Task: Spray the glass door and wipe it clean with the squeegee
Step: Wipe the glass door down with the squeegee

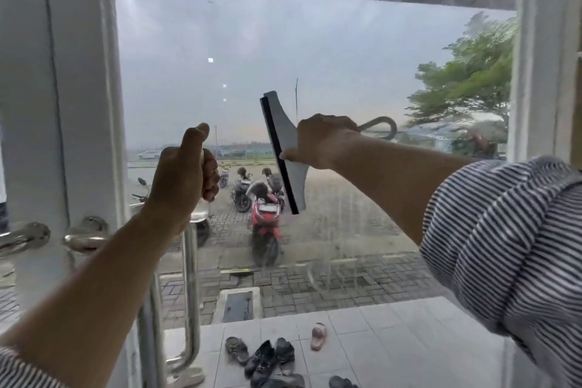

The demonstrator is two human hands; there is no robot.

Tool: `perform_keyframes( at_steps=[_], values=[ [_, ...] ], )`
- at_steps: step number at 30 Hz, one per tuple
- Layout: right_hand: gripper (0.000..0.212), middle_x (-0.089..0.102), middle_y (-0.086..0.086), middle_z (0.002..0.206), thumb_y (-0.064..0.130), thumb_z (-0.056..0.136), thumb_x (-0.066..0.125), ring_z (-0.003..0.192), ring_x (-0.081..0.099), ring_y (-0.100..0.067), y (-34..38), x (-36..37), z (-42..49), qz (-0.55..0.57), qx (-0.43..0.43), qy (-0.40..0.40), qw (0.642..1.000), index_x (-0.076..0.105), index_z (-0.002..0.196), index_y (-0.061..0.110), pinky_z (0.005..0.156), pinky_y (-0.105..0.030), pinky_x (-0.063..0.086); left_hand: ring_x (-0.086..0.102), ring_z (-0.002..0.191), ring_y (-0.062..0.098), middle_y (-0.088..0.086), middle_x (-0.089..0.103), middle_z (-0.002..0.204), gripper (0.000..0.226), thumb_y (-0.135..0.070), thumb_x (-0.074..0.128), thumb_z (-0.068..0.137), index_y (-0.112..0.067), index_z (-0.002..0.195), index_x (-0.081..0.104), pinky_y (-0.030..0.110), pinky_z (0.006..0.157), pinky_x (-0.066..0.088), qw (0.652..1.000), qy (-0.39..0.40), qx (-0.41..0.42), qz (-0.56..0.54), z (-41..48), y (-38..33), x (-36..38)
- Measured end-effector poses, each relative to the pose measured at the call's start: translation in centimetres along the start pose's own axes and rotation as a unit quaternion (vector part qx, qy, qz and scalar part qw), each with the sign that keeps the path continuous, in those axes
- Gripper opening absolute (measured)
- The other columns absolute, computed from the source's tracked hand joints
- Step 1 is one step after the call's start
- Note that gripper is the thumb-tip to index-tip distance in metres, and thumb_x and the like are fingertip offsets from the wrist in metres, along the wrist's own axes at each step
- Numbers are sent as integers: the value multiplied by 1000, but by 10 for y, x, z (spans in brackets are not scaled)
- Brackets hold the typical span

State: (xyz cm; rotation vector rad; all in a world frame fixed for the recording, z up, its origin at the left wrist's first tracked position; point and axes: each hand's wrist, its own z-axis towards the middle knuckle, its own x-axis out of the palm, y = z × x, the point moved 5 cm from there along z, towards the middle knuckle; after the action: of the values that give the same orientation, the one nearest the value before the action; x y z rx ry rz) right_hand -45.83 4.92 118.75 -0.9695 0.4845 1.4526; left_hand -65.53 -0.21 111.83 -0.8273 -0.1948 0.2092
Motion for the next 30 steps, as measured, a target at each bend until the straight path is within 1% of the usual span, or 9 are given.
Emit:
perform_keyframes(
  at_steps=[4,7,10,14,17,19,22,26,30],
  values=[
    [52,48,-3,77,64,92,49,81,54,-28,-75,-8,-6,-42,35,-14,998,53,99,13,67,-36,39,33,42,19,-1,34,44,63,-47,43,99,-22,41,39,26,47,29,1000,3,5,-7,-4,-5,42],
    [55,53,-4,77,64,92,50,76,57,-26,-90,-14,-18,-56,23,-31,998,55,102,11,61,-34,39,33,41,19,0,35,44,65,-48,41,99,-21,39,39,26,47,29,1000,0,4,8,-9,-10,58],
    [45,62,-5,84,60,93,52,74,61,-25,-62,-21,-24,-47,-38,-65,996,51,107,16,66,-33,45,33,42,19,-1,36,43,66,-47,41,99,-21,39,40,25,45,31,1000,-9,3,22,-14,-18,64],
    [48,55,2,74,64,92,49,68,57,-23,-13,-40,-16,33,-88,-110,990,55,95,17,64,-32,41,33,42,19,0,35,43,64,-46,42,99,-21,40,39,25,43,30,999,-33,11,20,-18,-31,53],
    [48,66,-3,98,61,94,49,87,62,-28,26,-47,-5,46,-124,-112,985,58,115,19,71,-35,45,33,41,19,2,36,43,64,-46,44,99,-20,40,39,27,47,28,999,-43,5,22,-18,-32,38],
    [49,64,-3,103,61,94,48,93,62,-27,49,-52,6,57,-123,-115,984,60,115,18,71,-35,41,34,41,19,3,37,42,65,-48,43,98,-19,39,40,28,49,29,998,-46,7,43,-15,-33,22],
    [42,56,0,91,60,93,51,84,54,-25,68,-47,24,65,-112,-102,986,59,106,20,69,-34,38,34,44,19,3,37,43,64,-48,43,98,-18,42,40,30,51,29,998,-43,2,53,-12,-31,5],
    [38,48,3,72,58,90,56,74,54,-25,68,-43,31,62,-91,-134,985,55,93,19,60,-32,37,33,45,19,5,36,44,62,-47,43,98,-15,46,39,31,52,30,998,-42,-2,51,-6,-25,0],
    [44,53,3,73,61,90,54,62,50,-20,40,-34,33,82,-55,-108,989,55,91,17,50,-29,31,33,43,19,4,36,44,59,-48,43,98,-13,51,37,29,50,29,998,-37,-19,41,-2,-15,17]
  ],
)
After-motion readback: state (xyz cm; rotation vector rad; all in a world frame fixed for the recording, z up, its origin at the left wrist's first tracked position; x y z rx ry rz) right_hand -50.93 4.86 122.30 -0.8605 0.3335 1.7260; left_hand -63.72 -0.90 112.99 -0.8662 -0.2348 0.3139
